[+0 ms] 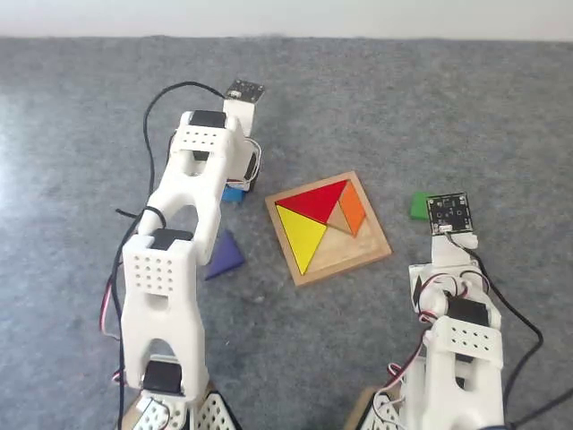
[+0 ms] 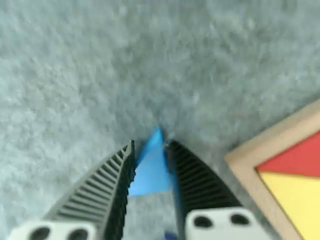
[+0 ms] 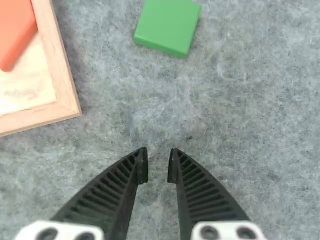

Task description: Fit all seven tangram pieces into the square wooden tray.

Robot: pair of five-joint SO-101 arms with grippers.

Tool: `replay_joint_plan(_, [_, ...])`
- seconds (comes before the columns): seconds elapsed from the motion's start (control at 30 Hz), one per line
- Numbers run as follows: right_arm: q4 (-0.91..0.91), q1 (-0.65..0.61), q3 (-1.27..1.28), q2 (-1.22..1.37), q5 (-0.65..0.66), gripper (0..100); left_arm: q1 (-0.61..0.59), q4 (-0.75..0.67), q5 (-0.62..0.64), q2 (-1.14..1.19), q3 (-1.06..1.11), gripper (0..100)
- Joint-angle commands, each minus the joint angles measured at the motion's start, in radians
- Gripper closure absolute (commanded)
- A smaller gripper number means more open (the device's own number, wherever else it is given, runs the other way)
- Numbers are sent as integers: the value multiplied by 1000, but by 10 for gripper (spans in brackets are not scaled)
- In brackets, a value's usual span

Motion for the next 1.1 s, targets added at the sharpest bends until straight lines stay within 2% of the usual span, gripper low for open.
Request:
replay_joint_plan(0.0, [-21,-2,-9,-25,11,919,-12,149,38,-11,-30,949])
replay_joint_plan(0.3, [-21,-2,-9,-24,11,919,-12,374,40,-26,-148,984])
replay_joint_plan(0.43, [-21,-2,-9,-24,11,919,-12,377,26,-147,-139,982])
replay_joint_plan(0.6, [-21,-2,-9,-24,11,919,-5,358,-14,-400,24,964])
replay_joint_plan(0.77, [-21,-2,-9,-24,11,919,-12,216,-46,-638,351,903])
replay_joint_plan(0.93, [-21,-2,-9,-24,11,919,-6,-87,-46,-816,782,897])
replay_joint_plan(1.07, [-21,-2,-9,-24,11,919,-2,-275,-48,-890,987,897])
